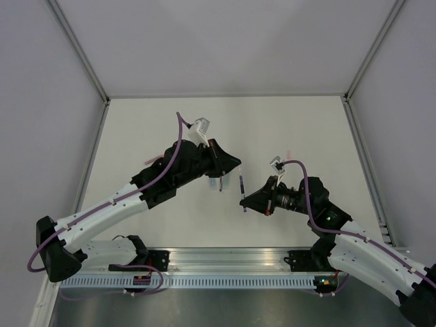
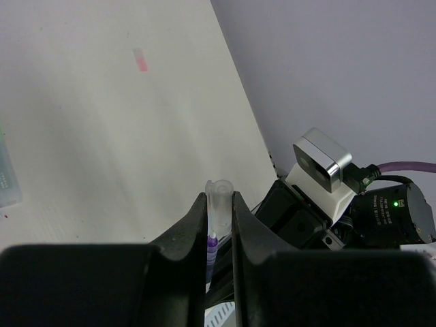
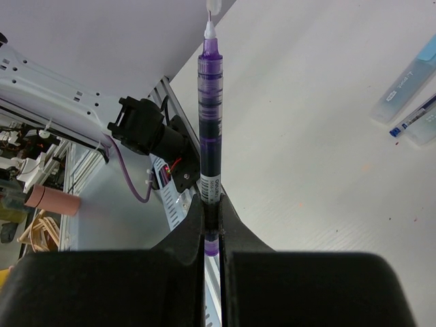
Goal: Insert the pens into the pen caps
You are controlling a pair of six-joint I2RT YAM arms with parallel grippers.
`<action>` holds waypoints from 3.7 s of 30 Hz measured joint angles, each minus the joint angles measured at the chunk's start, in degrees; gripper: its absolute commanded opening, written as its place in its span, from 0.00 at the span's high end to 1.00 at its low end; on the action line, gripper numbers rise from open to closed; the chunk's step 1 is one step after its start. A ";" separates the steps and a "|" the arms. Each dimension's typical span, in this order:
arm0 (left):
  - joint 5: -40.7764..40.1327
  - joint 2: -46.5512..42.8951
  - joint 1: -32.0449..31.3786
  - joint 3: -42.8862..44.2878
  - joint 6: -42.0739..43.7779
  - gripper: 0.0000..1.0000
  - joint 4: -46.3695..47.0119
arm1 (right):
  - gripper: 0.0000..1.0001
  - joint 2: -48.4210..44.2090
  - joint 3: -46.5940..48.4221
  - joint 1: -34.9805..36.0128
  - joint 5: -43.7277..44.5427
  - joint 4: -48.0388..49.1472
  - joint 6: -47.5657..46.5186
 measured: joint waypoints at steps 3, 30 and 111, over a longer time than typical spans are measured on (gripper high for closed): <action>0.48 -0.04 0.04 -0.68 0.02 0.98 0.76 | 1.00 0.13 0.20 0.00 0.04 -0.02 0.00; 9.53 -1.57 1.14 -8.61 6.03 0.68 10.23 | 1.00 2.86 5.46 0.63 1.03 -8.81 -3.26; 12.15 -5.03 1.73 -10.05 7.48 0.98 16.11 | 1.00 5.86 10.56 2.54 0.26 -5.46 -4.31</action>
